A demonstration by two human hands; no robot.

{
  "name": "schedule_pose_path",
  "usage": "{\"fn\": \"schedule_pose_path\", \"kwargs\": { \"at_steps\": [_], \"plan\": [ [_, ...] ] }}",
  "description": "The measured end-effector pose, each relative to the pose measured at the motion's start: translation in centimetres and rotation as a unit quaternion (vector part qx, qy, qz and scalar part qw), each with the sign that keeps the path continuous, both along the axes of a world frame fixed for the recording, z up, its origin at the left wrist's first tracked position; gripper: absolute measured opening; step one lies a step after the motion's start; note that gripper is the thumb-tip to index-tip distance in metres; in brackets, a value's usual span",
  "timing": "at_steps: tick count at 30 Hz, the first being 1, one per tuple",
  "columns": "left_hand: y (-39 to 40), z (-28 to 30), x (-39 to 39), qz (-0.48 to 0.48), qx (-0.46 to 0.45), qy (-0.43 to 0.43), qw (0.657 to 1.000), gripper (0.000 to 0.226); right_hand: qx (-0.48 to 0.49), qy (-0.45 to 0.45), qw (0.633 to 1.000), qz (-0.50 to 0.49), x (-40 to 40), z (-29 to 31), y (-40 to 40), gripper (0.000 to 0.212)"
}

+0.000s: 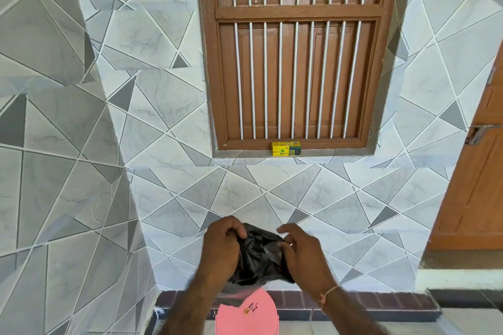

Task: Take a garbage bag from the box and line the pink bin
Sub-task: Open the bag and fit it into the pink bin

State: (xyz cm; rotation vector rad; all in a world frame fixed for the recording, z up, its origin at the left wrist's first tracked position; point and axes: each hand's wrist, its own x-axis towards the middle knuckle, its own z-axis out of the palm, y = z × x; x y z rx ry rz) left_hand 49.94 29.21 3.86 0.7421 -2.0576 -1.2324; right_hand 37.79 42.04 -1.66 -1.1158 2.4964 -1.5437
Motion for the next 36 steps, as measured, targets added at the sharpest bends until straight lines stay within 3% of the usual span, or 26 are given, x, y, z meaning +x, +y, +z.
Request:
{"fn": "schedule_pose_path", "kwargs": {
  "at_steps": [3,8,9,11,14,16,18,19,21,22,25,29,32,36],
  "plan": [
    [-1.8,-0.9,0.9,-0.023,-0.113,-0.106,0.988,0.044,-0.054,0.009,0.995,-0.077,-1.6,0.5,0.8,0.03],
    [-2.6,-1.0,1.2,-0.021,-0.271,-0.275,0.922,0.017,-0.025,0.041,0.988,-0.149,-3.4,1.7,1.3,0.021],
    [-2.5,-0.9,1.2,-0.009,-0.299,-0.296,0.907,0.008,-0.039,0.007,0.986,-0.16,-3.5,1.7,1.2,0.022],
    [-2.4,-0.9,1.4,0.027,-0.332,-0.325,0.885,0.019,-0.132,-0.145,0.963,-0.183,-4.0,2.0,1.1,0.025],
    [-2.3,-0.7,2.4,0.027,-0.354,-0.4,0.845,0.026,-0.289,-0.436,0.843,-0.128,-4.3,3.3,1.6,0.026],
    [-1.8,-0.2,2.7,0.0,-0.389,-0.426,0.817,0.026,-0.287,-0.465,0.833,-0.086,-3.9,4.1,1.7,0.03],
    [-1.1,0.8,2.2,-0.027,-0.412,-0.362,0.836,0.025,-0.25,-0.425,0.867,-0.069,-3.0,4.6,1.1,0.03],
    [-0.9,0.9,1.7,-0.038,-0.395,-0.287,0.872,0.025,-0.23,-0.4,0.885,-0.064,-2.5,4.7,0.5,0.029],
    [0.1,0.4,0.3,-0.075,-0.3,-0.098,0.946,0.02,-0.19,-0.357,0.913,-0.048,-1.7,4.7,-0.3,0.03],
    [0.8,0.0,-0.3,-0.111,-0.247,-0.053,0.961,0.014,-0.175,-0.34,0.923,-0.039,-1.3,4.9,-0.6,0.031],
    [2.5,-2.1,-1.2,-0.185,-0.133,-0.097,0.969,0.021,-0.158,-0.308,0.938,-0.025,-0.8,5.5,-0.7,0.032],
    [2.2,-3.4,-1.9,-0.145,-0.078,-0.084,0.983,0.03,-0.136,-0.246,0.959,-0.039,-1.3,5.8,-0.3,0.028],
    [0.6,-3.3,-1.9,-0.095,-0.129,-0.064,0.985,0.029,-0.1,-0.174,0.979,-0.04,-2.1,5.5,0.9,0.007],
    [-1.7,-2.3,-1.0,-0.008,-0.198,-0.091,0.976,0.026,0.07,-0.07,0.994,0.039,-2.8,4.6,2.8,0.037]
  ]
}}
